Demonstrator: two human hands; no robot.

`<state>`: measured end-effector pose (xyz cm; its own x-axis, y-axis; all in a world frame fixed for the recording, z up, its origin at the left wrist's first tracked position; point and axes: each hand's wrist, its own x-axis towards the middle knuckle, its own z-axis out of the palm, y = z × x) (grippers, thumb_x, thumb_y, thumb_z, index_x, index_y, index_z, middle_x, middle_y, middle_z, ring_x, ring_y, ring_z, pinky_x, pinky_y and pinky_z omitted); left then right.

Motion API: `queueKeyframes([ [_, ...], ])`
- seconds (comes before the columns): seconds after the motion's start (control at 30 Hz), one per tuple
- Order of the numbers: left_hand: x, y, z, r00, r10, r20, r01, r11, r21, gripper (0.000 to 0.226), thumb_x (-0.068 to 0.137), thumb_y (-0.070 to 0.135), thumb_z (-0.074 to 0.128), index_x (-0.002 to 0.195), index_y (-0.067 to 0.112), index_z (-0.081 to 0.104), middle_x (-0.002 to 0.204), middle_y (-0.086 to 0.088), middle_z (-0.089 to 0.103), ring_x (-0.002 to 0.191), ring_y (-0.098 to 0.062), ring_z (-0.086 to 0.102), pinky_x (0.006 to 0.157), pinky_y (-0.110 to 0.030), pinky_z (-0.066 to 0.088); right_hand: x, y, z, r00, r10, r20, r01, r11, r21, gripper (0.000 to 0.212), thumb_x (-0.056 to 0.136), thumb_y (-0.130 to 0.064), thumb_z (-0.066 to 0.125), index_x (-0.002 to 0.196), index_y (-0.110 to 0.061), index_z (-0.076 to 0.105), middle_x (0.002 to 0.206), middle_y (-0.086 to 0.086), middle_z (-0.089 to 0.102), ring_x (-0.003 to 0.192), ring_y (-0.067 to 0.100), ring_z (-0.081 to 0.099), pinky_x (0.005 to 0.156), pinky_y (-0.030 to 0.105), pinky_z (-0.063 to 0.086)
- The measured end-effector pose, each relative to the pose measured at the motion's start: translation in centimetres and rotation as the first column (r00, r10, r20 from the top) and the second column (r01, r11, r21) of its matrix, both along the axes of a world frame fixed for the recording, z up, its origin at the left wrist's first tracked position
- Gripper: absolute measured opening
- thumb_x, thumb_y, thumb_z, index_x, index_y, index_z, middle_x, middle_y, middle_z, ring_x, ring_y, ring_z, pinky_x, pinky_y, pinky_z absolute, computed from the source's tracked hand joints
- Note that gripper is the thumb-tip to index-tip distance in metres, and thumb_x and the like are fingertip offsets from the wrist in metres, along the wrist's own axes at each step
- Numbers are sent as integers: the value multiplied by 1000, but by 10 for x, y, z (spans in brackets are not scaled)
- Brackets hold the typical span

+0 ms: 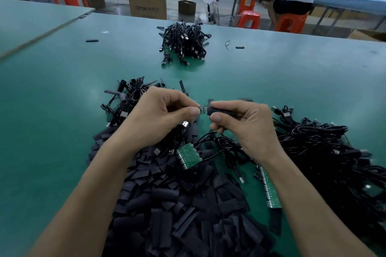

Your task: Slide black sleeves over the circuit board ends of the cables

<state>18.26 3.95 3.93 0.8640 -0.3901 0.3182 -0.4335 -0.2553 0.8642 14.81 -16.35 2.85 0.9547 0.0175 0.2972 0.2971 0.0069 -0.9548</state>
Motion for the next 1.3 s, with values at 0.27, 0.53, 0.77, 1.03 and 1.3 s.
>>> queueKeyframes([
  [0.27,1,-2,-4,998,55,-15,-55,998,8,4,85,26,77,88,24,77,78,8,76,73,-6,72,70,-16,55,-1,-2,4,999,-15,34,18,995,-98,18,76,-3,78,92,-11,75,70,2,75,59,16,69,60,23,56],
  [0.53,-1,-7,-5,995,77,-63,-79,996,-39,4,86,22,76,87,18,77,73,6,75,66,-6,69,63,-13,50,-2,3,0,996,-77,34,79,996,-45,21,72,-19,77,92,-11,75,70,6,74,57,16,68,57,22,55],
  [0.77,-1,-6,-3,995,44,-91,-51,996,-74,4,85,21,77,86,17,77,74,0,75,66,-18,69,62,-25,56,1,7,-6,995,-77,61,80,995,-59,21,72,-21,79,93,-18,76,71,1,75,59,15,68,59,20,53],
  [1.03,-2,-3,-5,989,-15,-144,6,998,-68,34,74,39,77,103,23,69,76,0,76,65,-8,64,65,-22,50,1,3,2,995,88,55,-80,988,-133,17,80,-14,78,93,-24,78,77,6,76,65,19,71,63,23,56],
  [1.3,-5,-3,-3,989,49,-142,-41,997,59,31,88,47,67,77,18,72,66,0,73,60,-15,66,62,-32,54,2,5,0,996,-36,81,43,995,-86,19,82,1,74,90,-16,75,70,3,74,59,15,68,61,23,56],
])
